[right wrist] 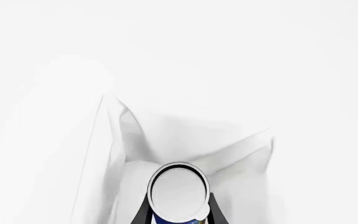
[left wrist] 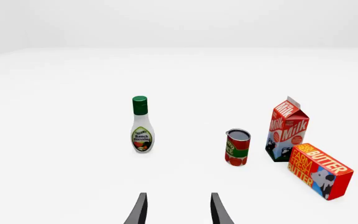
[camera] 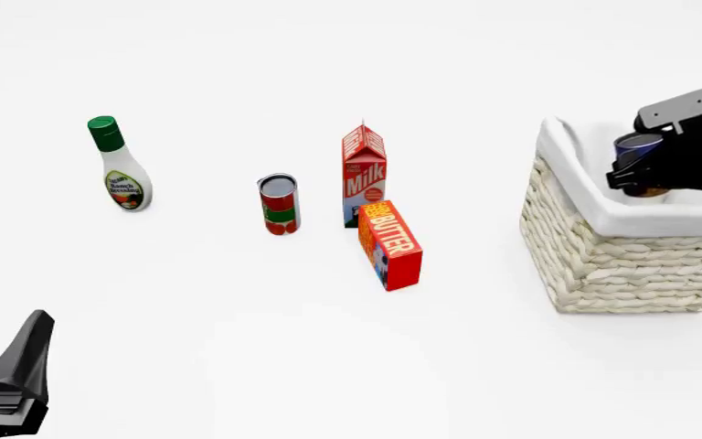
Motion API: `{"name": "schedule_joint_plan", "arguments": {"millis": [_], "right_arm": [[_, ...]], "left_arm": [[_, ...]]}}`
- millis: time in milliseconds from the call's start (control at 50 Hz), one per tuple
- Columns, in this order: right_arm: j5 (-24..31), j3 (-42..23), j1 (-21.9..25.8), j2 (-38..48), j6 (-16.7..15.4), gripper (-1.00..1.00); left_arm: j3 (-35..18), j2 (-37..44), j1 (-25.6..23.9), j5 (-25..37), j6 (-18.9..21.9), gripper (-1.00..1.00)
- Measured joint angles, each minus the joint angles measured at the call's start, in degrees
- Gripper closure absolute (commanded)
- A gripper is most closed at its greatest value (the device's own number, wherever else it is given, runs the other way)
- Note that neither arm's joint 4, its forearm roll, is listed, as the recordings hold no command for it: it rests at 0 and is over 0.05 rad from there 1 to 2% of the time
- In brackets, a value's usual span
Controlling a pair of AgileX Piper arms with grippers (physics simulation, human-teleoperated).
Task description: Pick the alphabet soup and place it in the basket.
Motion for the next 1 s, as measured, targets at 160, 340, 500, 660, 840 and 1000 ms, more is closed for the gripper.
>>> {"name": "schedule_joint_plan", "arguments": {"millis": [160, 340, 500, 660, 840, 1000], "right_arm": [[-0.28, 0.06, -0.04, 0.57, 0.05, 1.0], [-0.61, 0.08, -0.19, 1.14, 0.02, 1.0], [-0.86, 0.04, -0.53, 1.51, -0.07, 1.0], [-1.0, -0.38, -0.91, 1.58, 0.48, -1.0], [-1.0, -0.77, -1.19, 1.59, 0.82, -1.0], [-0.95, -0.94, -1.31, 1.58, 0.94, -1.0]], "left_arm": [[0.0, 0.0, 0.0, 0.0, 0.0, -1.0], [0.0, 0.0, 0.0, 0.0, 0.0, -1.0], [0.0, 0.0, 0.0, 0.0, 0.0, -1.0], [0.0, 0.0, 0.0, 0.0, 0.0, -1.0], [0.0, 0.0, 0.0, 0.0, 0.0, -1.0], [0.0, 0.0, 0.0, 0.0, 0.0, -1.0]]}}
